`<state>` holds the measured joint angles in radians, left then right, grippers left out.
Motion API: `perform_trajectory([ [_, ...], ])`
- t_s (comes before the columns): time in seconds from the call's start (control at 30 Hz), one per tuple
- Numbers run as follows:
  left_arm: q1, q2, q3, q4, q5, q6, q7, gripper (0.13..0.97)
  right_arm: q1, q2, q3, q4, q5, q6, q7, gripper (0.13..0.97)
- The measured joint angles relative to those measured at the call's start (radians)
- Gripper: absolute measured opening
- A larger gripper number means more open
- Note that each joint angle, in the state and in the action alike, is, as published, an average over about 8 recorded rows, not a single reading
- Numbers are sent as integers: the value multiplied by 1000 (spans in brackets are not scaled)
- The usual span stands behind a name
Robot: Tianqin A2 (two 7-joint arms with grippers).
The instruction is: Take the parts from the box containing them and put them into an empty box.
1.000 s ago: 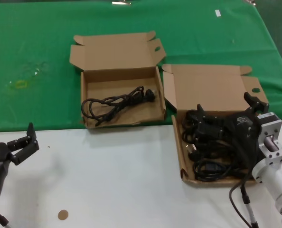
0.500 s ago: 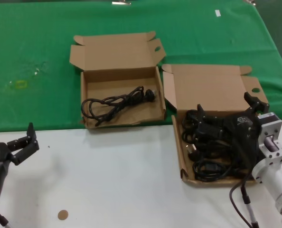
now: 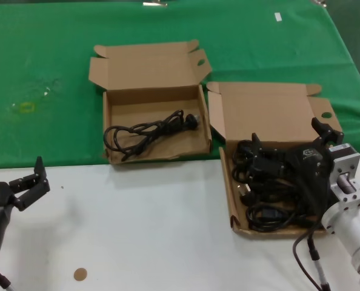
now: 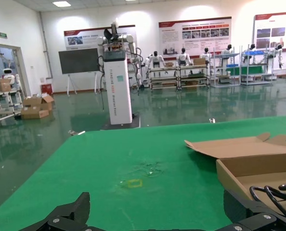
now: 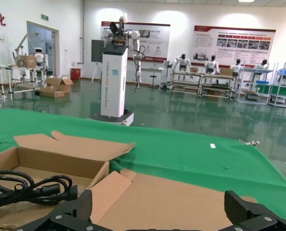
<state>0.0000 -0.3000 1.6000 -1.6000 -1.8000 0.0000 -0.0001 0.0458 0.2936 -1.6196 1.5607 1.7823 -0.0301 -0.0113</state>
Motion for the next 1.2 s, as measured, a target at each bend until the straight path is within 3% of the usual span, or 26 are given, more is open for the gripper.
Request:
perform_trajectory([
  [1.2,0,0,0,0,0,0,0,966,0,0,0,0,0,0,0,966],
])
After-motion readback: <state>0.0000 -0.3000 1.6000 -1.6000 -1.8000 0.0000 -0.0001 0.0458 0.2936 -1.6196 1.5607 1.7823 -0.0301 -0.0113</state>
